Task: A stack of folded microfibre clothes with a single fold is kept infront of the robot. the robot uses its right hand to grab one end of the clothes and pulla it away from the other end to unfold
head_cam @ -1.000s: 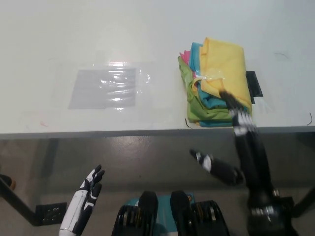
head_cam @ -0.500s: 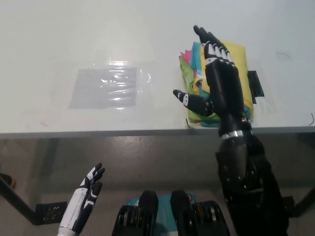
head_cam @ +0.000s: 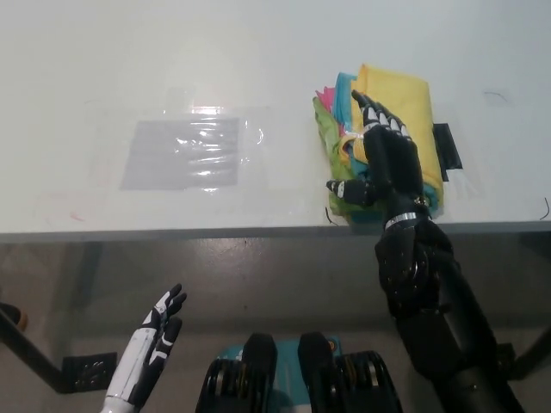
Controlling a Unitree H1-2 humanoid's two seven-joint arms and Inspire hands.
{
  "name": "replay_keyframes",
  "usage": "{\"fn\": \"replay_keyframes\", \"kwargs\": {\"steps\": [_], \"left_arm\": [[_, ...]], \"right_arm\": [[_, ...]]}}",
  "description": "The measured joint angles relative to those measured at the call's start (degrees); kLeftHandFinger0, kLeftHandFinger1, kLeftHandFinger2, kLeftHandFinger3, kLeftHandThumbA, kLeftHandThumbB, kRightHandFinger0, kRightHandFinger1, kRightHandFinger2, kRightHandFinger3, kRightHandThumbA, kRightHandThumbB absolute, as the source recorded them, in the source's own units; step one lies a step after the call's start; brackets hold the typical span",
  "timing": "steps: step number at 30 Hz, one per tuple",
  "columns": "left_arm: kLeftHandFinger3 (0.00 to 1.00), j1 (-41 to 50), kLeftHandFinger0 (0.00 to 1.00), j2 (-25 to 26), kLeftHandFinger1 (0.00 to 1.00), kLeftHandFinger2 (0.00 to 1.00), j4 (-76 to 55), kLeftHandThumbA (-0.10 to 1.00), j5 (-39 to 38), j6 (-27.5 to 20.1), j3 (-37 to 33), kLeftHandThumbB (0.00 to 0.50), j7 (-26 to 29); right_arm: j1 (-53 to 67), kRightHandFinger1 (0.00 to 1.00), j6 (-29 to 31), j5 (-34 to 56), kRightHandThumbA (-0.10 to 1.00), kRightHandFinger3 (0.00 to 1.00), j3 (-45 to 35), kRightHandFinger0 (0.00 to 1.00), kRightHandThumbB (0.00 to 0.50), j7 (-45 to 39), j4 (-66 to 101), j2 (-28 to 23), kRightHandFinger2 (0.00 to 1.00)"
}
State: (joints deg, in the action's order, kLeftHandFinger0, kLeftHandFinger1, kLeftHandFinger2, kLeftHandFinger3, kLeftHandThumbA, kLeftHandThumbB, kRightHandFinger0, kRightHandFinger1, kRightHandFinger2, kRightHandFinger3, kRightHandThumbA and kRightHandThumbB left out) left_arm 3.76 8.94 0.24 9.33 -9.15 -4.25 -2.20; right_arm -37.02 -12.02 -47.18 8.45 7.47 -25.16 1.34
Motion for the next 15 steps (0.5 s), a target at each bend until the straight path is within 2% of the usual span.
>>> {"fn": "replay_keyframes", "kwargs": {"steps": [3,4,5,7,8,9,10,11,12,13,14,15], "left_arm": [[1.0,-0.1,1.0,0.0,1.0,1.0,0.0,1.0,0.0,0.0,0.0,0.312,0.0],[1.0,-0.2,1.0,0.0,1.0,1.0,0.0,1.0,0.1,0.0,0.0,0.311,0.0],[1.0,-0.3,1.0,0.1,1.0,1.0,0.0,1.0,0.1,0.0,0.0,0.308,0.0],[1.0,-0.4,1.0,0.2,1.0,1.0,0.0,1.0,0.2,0.0,0.0,0.303,0.0],[1.0,-0.5,1.0,0.2,1.0,1.0,0.0,1.0,0.3,0.0,0.0,0.304,0.0],[1.0,-0.6,1.0,0.2,1.0,1.0,0.0,1.0,0.3,0.0,0.0,0.309,0.0],[1.0,-0.6,1.0,0.2,1.0,1.0,0.0,1.0,0.4,0.0,0.0,0.31,0.0],[1.0,-0.6,1.0,0.2,1.0,1.0,0.0,1.0,0.4,0.0,0.0,0.316,0.0],[1.0,-0.7,1.0,0.2,1.0,1.0,0.0,1.0,0.4,0.0,0.0,0.317,0.0],[1.0,-0.7,1.0,0.2,1.0,1.0,0.0,1.0,0.4,0.0,0.0,0.318,0.0],[1.0,-0.7,1.0,0.2,1.0,1.0,0.0,1.0,0.5,0.0,0.0,0.308,0.0],[1.0,-0.7,1.0,0.2,1.0,1.0,0.0,1.0,0.5,0.0,0.0,0.305,0.0]], "right_arm": [[-0.4,1.0,-0.2,0.8,1.0,1.0,-0.4,1.0,0.327,0.9,-2.7,-0.4,1.0],[-0.4,1.0,-0.2,1.2,1.0,1.0,-0.5,1.0,0.31,1.3,-3.4,-0.5,1.0],[-0.5,1.0,-0.2,1.4,1.0,1.0,-0.6,1.0,0.333,1.6,-3.9,-0.6,1.0],[-0.6,1.0,-0.3,1.9,1.0,1.0,-0.8,1.0,0.336,2.0,-4.9,-0.7,1.0],[-0.6,1.0,-0.3,2.2,1.0,1.0,-0.9,1.0,0.313,2.3,-5.3,-0.8,1.0],[-0.7,1.0,-0.4,2.5,0.94,1.0,-1.1,1.0,0.305,2.7,-5.7,-0.7,1.0],[-0.7,1.0,-0.3,2.9,0.91,1.0,-1.5,0.89,0.302,3.3,-6.1,-0.7,1.0],[-0.8,0.74,-0.3,3.3,0.82,0.89,-1.9,0.58,0.289,3.9,-6.3,-0.6,0.88],[-0.8,0.31,-0.3,3.8,0.56,0.48,-2.3,0.13,0.254,4.6,-6.5,-0.5,0.49],[-0.8,0.12,-0.1,4.0,0.44,0.33,-2.9,0.01,0.225,5.5,-6.7,-0.3,0.29],[-0.9,0.03,0.1,4.2,0.37,0.29,-3.6,0.0,0.191,6.8,-7.0,0.0,0.2],[-0.9,0.04,0.5,4.4,0.31,0.29,-4.1,0.0,0.165,8.0,-7.2,0.2,0.21]]}}
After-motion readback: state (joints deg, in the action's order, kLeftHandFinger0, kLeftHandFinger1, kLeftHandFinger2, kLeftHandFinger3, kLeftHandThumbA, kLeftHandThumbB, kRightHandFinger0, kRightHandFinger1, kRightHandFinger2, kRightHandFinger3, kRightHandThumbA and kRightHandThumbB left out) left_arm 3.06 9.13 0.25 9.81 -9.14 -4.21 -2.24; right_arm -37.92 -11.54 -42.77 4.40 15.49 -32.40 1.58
